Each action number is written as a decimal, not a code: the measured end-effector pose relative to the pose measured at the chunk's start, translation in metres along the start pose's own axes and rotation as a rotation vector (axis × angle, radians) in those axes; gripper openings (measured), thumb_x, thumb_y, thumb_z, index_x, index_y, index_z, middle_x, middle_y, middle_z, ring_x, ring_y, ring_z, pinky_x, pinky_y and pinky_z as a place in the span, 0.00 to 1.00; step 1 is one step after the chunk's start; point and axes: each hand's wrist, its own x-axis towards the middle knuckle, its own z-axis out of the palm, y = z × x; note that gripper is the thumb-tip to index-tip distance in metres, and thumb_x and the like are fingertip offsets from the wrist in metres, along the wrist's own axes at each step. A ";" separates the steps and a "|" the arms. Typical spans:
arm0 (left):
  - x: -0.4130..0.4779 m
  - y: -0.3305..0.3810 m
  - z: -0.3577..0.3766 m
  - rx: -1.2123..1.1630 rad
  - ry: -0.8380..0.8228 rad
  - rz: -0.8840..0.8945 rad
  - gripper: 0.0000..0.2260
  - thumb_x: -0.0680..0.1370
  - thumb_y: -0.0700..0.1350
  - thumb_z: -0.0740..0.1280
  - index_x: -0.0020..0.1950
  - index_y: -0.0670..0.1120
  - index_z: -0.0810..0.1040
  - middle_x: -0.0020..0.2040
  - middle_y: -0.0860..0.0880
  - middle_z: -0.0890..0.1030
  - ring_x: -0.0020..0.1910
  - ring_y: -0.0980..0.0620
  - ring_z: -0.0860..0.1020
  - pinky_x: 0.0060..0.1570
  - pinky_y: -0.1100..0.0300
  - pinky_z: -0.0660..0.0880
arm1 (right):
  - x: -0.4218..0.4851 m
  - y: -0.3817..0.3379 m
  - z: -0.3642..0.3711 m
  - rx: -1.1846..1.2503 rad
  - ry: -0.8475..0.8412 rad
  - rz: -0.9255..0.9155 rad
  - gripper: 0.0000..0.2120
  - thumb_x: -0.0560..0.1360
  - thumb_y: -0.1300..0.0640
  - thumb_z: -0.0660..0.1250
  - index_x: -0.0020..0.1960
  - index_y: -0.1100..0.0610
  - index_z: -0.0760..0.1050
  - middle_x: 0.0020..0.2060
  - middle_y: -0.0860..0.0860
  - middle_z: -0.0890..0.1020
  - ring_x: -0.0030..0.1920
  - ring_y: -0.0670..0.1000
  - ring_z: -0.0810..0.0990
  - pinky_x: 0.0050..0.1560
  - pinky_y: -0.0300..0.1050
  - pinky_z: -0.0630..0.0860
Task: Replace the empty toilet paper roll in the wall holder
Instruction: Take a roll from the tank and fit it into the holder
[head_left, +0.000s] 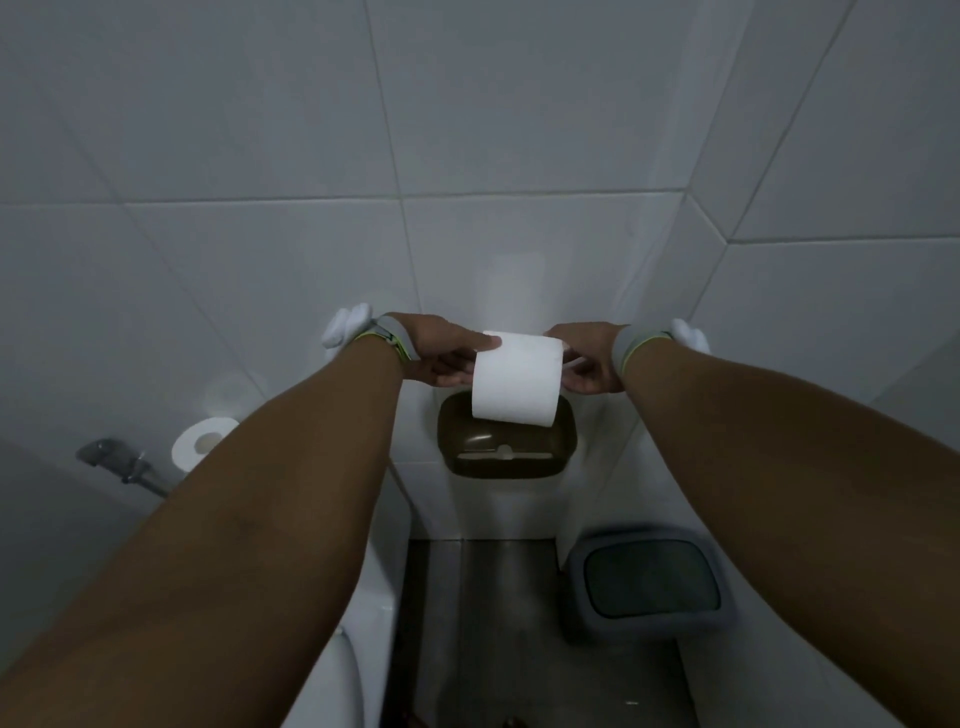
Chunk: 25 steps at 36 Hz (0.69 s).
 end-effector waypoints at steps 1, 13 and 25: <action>0.000 0.000 0.000 -0.004 0.011 -0.008 0.16 0.76 0.54 0.69 0.53 0.42 0.77 0.41 0.47 0.79 0.37 0.54 0.78 0.30 0.67 0.75 | 0.000 0.001 0.000 0.005 -0.004 -0.001 0.12 0.76 0.51 0.66 0.46 0.60 0.71 0.39 0.54 0.74 0.34 0.48 0.75 0.29 0.35 0.78; 0.014 -0.011 -0.002 0.028 0.013 -0.094 0.23 0.73 0.60 0.70 0.57 0.43 0.77 0.39 0.49 0.79 0.32 0.54 0.80 0.40 0.62 0.73 | 0.003 0.005 0.000 0.005 -0.089 0.022 0.13 0.77 0.51 0.67 0.52 0.61 0.71 0.40 0.56 0.73 0.37 0.49 0.76 0.29 0.40 0.80; 0.010 -0.009 -0.004 0.036 -0.026 -0.062 0.20 0.73 0.58 0.71 0.53 0.43 0.78 0.32 0.51 0.83 0.26 0.58 0.80 0.36 0.65 0.69 | 0.006 0.007 0.002 0.053 -0.065 0.009 0.14 0.77 0.49 0.66 0.44 0.59 0.70 0.38 0.55 0.73 0.34 0.48 0.74 0.29 0.36 0.79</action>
